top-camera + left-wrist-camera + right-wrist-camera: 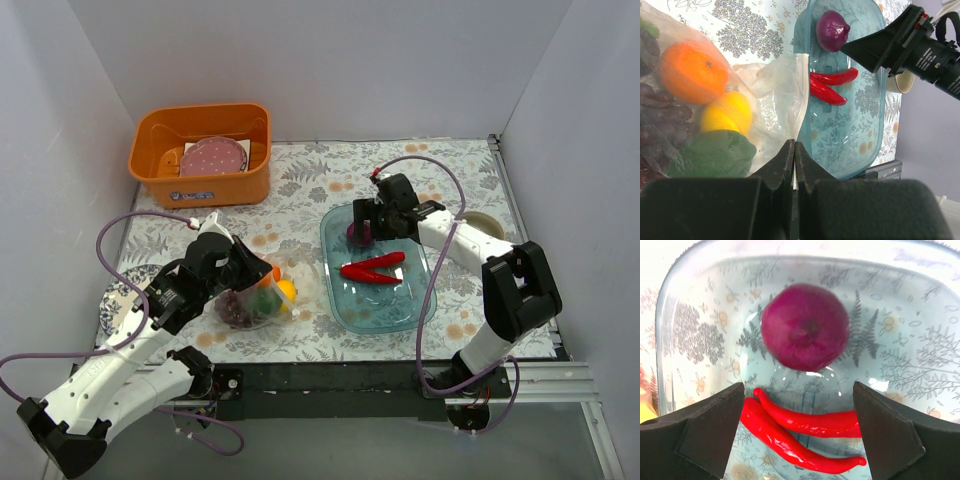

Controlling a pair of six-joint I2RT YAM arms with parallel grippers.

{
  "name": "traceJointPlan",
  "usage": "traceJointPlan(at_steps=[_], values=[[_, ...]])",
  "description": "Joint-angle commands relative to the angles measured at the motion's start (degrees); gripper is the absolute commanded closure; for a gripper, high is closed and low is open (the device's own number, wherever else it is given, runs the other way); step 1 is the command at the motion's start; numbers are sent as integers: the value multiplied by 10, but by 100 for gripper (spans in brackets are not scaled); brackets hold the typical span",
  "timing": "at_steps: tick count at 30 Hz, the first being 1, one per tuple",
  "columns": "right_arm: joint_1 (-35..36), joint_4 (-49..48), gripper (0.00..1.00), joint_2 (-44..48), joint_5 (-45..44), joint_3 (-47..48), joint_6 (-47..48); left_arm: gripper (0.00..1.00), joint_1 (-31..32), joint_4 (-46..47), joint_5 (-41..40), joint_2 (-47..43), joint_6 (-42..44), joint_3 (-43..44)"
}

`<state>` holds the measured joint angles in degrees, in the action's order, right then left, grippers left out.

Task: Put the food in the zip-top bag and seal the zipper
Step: Pick up the fake fruit from the bin.

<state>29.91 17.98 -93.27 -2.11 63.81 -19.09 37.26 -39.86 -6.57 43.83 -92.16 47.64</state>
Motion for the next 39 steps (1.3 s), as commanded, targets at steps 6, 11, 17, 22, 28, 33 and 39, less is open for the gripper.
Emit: traceJointPlan(at_steps=[6, 11, 17, 22, 28, 33, 39], values=[[-58, -42, 4, -52, 94, 60, -24, 100, 2, -5, 1, -11, 0, 5], [-72, -53, 4, -95, 140, 69, -36, 100, 2, -2, 2, -11, 0, 5], [-75, -78, 8, -111, 170, 39, -42, 100, 2, -4, -1, -11, 2, 6], [-77, -96, 15, -115, 188, 25, -41, 100, 2, -4, 1, -9, 4, 6], [-78, -95, 33, -117, 193, 22, -38, 100, 2, 0, 3, -6, 5, 6], [-78, -99, 47, -109, 196, 9, -34, 100, 1, -4, 3, -9, 5, 3], [-78, -96, 40, -89, 186, -4, -24, 100, 2, -4, 4, -11, 2, -1]])
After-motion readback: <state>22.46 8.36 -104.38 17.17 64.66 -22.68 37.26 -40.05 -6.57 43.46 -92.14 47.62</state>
